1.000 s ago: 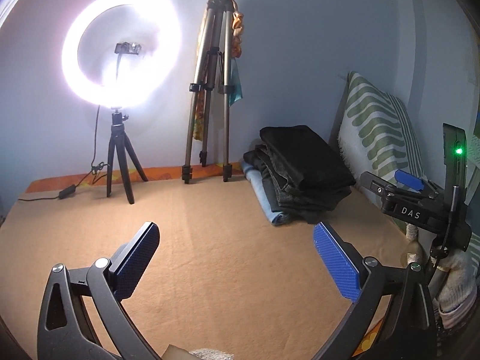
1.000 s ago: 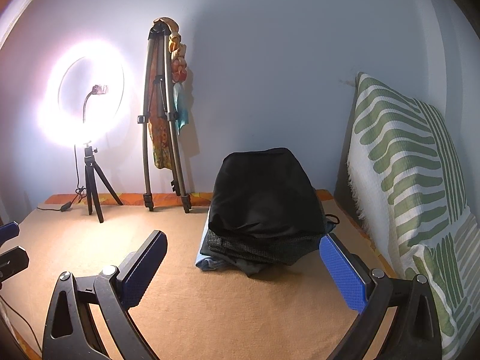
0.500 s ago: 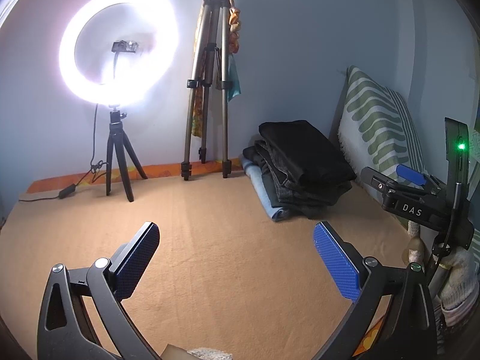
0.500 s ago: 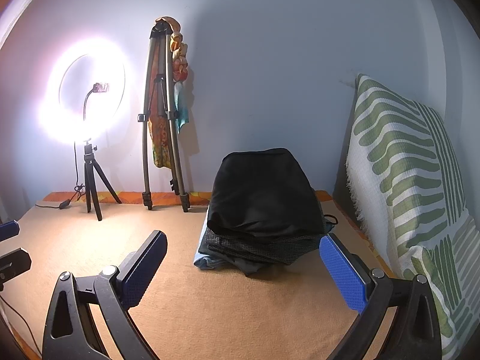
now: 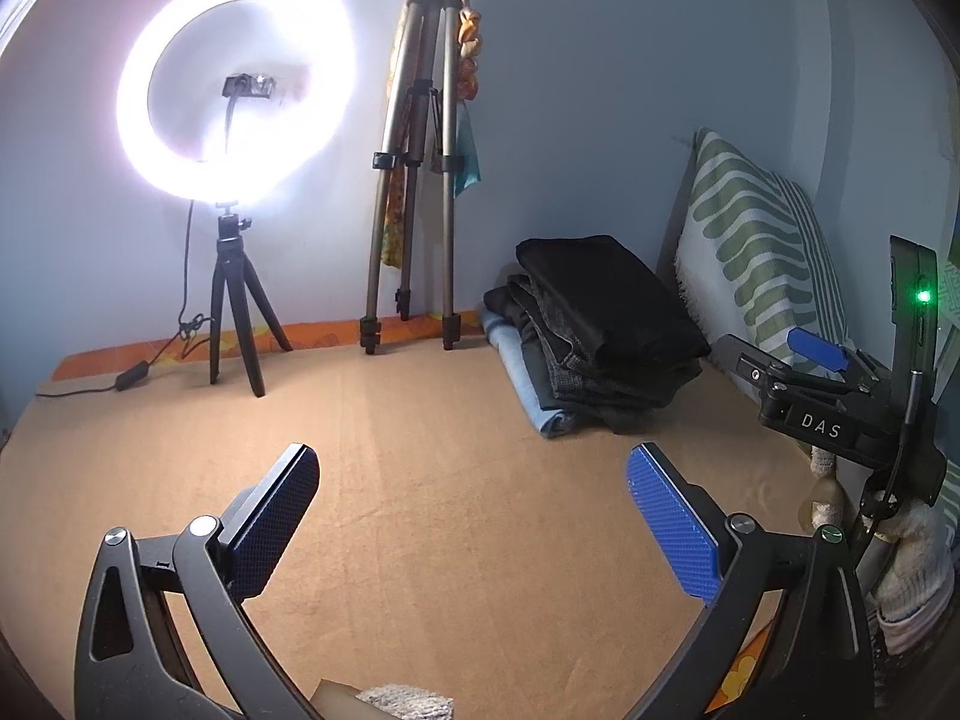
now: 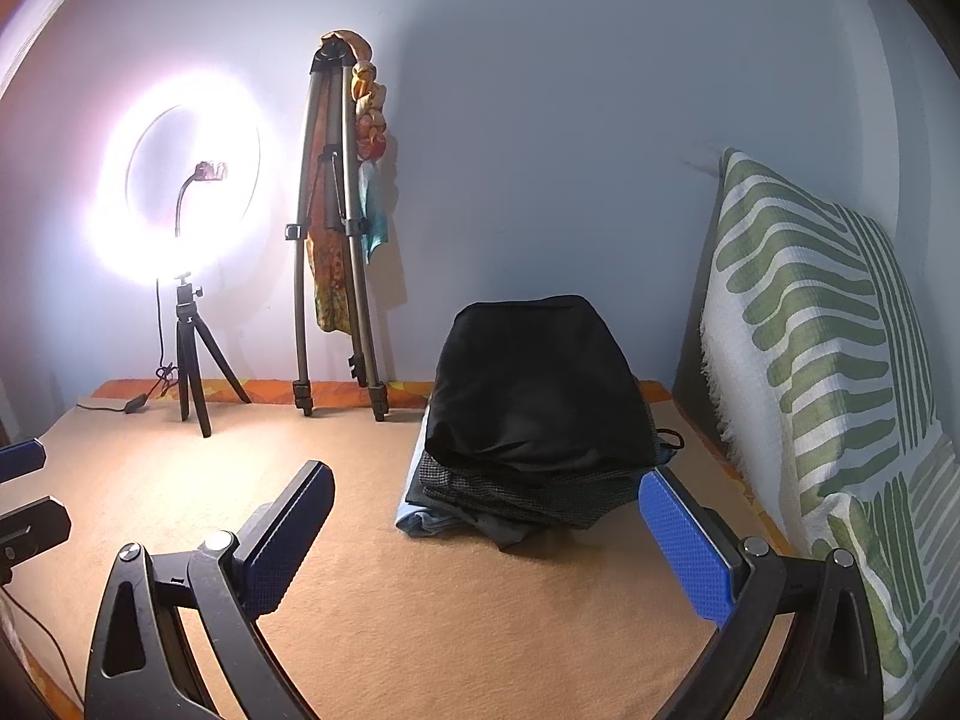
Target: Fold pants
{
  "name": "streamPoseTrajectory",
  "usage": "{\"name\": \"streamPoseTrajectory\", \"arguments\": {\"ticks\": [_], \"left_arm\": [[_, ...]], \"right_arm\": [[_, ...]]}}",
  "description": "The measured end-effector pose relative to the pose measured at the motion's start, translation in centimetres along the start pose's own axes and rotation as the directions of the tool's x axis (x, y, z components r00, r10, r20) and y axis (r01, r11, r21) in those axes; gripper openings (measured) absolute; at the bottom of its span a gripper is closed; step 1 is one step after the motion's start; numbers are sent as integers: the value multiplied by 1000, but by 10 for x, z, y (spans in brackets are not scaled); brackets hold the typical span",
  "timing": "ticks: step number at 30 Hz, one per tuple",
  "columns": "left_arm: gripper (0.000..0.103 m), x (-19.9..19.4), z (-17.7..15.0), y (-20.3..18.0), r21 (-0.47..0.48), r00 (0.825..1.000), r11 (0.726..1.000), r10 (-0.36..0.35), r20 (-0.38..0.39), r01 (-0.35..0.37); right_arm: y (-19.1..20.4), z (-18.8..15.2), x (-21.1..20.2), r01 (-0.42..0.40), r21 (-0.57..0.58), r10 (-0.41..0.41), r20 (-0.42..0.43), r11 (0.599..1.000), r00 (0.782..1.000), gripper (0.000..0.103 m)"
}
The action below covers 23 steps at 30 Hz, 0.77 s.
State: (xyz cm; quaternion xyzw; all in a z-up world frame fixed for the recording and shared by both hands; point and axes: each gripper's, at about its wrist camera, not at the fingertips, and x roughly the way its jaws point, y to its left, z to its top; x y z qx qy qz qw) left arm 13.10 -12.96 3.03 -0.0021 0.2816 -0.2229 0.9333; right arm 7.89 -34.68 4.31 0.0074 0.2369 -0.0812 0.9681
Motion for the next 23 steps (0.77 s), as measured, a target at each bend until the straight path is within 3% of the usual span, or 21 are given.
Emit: {"name": "streamPoseTrajectory", "arguments": {"ticks": [23], "left_arm": [[102, 1, -2, 1, 4, 1000, 1000, 8, 12, -8]], "right_arm": [[4, -3, 2, -11, 6, 11, -13, 1000, 1000, 103]]}}
